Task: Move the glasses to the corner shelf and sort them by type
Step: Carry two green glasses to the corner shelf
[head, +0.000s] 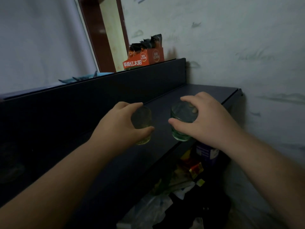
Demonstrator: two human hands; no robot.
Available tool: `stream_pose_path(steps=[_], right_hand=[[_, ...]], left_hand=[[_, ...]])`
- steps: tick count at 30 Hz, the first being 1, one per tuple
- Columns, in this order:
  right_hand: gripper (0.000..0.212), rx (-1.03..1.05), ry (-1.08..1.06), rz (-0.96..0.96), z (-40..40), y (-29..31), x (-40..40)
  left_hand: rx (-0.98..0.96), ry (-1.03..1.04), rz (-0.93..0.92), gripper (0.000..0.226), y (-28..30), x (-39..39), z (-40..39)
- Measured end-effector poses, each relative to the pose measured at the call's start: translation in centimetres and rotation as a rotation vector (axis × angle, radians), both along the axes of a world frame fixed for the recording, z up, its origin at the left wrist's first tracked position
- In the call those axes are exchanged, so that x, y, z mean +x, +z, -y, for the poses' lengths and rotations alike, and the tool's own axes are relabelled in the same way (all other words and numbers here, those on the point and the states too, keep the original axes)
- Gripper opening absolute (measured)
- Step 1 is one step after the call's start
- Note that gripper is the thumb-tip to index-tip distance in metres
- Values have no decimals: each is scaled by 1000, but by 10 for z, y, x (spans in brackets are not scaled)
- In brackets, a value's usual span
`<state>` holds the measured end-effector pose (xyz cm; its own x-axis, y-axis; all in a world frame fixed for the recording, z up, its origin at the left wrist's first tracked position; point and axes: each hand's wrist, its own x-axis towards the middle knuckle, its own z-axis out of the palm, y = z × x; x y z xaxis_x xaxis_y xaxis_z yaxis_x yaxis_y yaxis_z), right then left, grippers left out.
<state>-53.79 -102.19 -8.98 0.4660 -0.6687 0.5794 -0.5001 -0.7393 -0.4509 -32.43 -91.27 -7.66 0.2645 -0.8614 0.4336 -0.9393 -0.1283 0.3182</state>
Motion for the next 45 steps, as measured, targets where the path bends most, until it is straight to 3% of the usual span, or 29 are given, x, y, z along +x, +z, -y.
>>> stream_pose_path(steps=[10, 18, 25, 29, 35, 39, 42, 45], right_hand=[[83, -8, 212, -78, 159, 11, -19], [90, 53, 362, -137, 239, 21, 49], [99, 79, 474, -256, 265, 34, 142], [100, 115, 505, -316, 276, 29, 178], [101, 83, 494, -358, 290, 18, 207], [86, 96, 563, -336, 294, 9, 218], [97, 85, 572, -329, 298, 5, 222], [93, 99, 599, -313, 303, 3, 217]], left_hand=[[-73, 217, -96, 91, -6, -43, 122], [23, 420, -7, 75, -5, -12, 171], [98, 488, 61, 79, -6, 61, 198], [127, 554, 10, 78, -13, 89, 204], [136, 630, -48, 77, -19, 104, 210], [152, 680, -38, 77, -17, 100, 221], [157, 716, -53, 78, -17, 98, 228], [99, 728, -76, 87, -20, 93, 231]])
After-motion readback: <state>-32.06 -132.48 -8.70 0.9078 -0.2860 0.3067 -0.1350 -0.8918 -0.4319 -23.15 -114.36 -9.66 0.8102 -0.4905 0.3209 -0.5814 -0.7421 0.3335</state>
